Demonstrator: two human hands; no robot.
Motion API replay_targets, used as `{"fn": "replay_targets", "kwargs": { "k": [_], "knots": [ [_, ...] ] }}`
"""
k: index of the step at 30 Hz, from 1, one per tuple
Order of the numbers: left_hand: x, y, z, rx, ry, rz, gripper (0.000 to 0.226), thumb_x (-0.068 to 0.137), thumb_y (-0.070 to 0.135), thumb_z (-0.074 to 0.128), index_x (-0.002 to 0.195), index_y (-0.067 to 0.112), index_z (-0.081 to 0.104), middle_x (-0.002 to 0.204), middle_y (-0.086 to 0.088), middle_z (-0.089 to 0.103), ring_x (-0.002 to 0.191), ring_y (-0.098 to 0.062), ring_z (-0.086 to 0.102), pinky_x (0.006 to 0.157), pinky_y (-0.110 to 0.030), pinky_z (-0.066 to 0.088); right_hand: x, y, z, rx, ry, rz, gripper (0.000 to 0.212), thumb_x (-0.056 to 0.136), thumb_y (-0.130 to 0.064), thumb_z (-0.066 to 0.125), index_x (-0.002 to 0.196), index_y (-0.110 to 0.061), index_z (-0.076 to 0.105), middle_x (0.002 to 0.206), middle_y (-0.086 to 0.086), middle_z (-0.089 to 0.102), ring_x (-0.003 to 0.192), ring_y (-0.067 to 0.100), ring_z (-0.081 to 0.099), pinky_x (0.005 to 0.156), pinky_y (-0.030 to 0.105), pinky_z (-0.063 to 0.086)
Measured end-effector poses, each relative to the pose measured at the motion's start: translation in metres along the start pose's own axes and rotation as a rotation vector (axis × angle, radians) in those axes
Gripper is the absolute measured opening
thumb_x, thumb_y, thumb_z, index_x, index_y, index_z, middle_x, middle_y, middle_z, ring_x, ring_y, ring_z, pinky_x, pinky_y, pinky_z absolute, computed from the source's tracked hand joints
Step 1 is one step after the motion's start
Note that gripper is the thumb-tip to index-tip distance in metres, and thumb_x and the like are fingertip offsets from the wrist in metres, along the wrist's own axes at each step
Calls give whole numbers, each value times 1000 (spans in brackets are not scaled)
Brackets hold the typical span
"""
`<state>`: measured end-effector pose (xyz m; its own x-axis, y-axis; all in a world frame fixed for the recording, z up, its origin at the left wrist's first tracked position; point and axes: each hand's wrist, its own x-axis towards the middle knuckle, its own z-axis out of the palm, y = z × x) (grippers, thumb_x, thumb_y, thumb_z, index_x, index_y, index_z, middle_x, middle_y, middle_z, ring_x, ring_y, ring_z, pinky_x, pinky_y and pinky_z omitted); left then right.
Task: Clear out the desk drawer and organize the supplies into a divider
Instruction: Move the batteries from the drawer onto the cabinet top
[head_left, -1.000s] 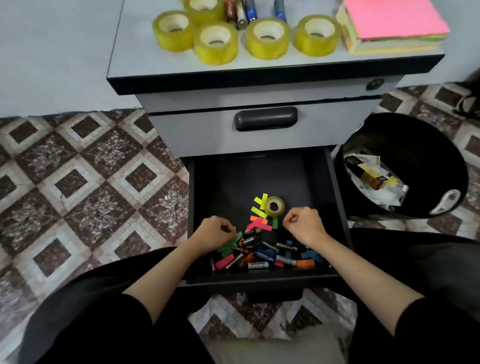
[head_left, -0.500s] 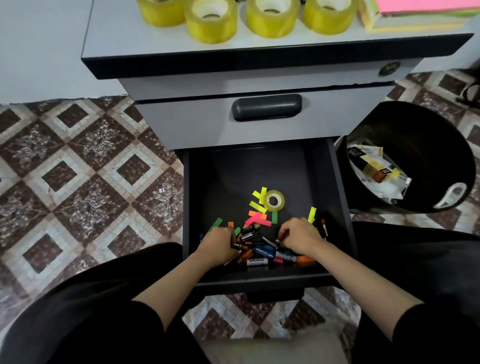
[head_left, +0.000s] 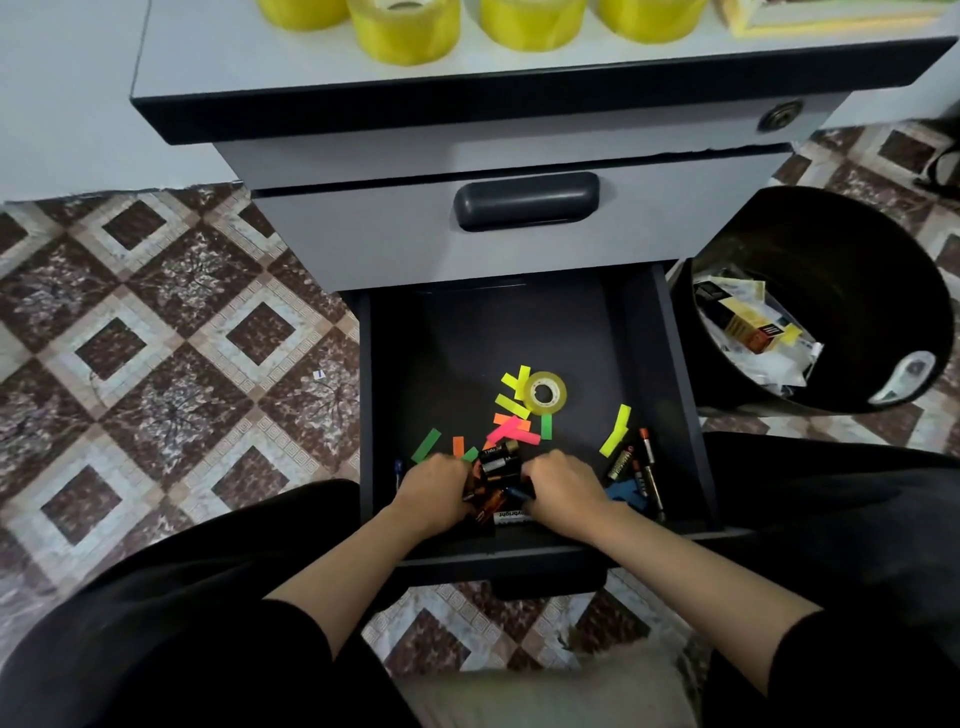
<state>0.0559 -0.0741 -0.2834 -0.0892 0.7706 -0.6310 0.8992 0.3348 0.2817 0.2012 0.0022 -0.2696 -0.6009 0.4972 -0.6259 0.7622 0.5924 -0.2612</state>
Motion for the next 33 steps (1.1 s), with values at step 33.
{"fn": "replay_targets", "kwargs": {
  "k": [33],
  "knots": [
    [5, 37, 4, 133, 60, -46, 32, 91, 30, 57, 111, 7, 58, 116, -10, 54, 108, -22, 52, 82, -32, 47, 11, 18, 5, 631, 18, 211, 9, 87, -19, 62, 86, -11, 58, 89, 6, 60, 80, 20, 57, 71, 29, 45]
  ]
}}
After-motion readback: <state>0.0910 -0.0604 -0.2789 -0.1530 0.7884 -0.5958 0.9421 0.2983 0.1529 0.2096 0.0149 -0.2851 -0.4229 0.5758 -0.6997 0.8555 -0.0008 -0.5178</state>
